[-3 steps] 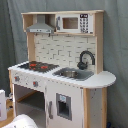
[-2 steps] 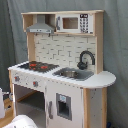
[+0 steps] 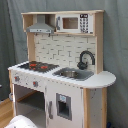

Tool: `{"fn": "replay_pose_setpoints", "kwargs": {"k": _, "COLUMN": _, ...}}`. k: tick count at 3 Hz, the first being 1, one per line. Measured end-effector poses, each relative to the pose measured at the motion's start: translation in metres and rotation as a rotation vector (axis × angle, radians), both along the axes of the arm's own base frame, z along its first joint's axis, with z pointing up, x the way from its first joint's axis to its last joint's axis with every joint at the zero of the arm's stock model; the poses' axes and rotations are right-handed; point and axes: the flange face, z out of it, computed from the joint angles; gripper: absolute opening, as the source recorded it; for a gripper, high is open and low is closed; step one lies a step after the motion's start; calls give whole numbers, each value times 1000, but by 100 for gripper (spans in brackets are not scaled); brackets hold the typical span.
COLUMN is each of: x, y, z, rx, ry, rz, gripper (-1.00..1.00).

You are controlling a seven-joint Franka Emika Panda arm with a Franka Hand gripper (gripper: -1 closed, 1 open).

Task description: Play with the kitchen

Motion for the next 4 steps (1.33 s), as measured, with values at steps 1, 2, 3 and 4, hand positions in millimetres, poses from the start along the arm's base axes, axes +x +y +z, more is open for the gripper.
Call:
{"fn": "replay_pose_setpoints", "kwargs": {"k": 1, "x": -3, "y": -3, "z": 35, "rx": -34, "ry": 15, "rz": -9, "gripper": 100}}
{"fn": "replay_pose_setpoints", "kwargs": {"k": 2, "x": -5, "y": -6, "z": 61, "rx": -104, "ry": 57, "rz": -18, "gripper": 100}}
{"fn": "replay_pose_setpoints", "kwargs": {"k": 3, "x": -7, "y": -11, "z": 83, "rx": -170, "ry": 108, "rz": -27, "gripper": 100}}
{"fn": "replay_pose_setpoints", "kwargs": {"k": 4, "x": -10, "y": -22, "z": 98, "rx": -234, "ry": 159, "rz": -43, "gripper": 100}}
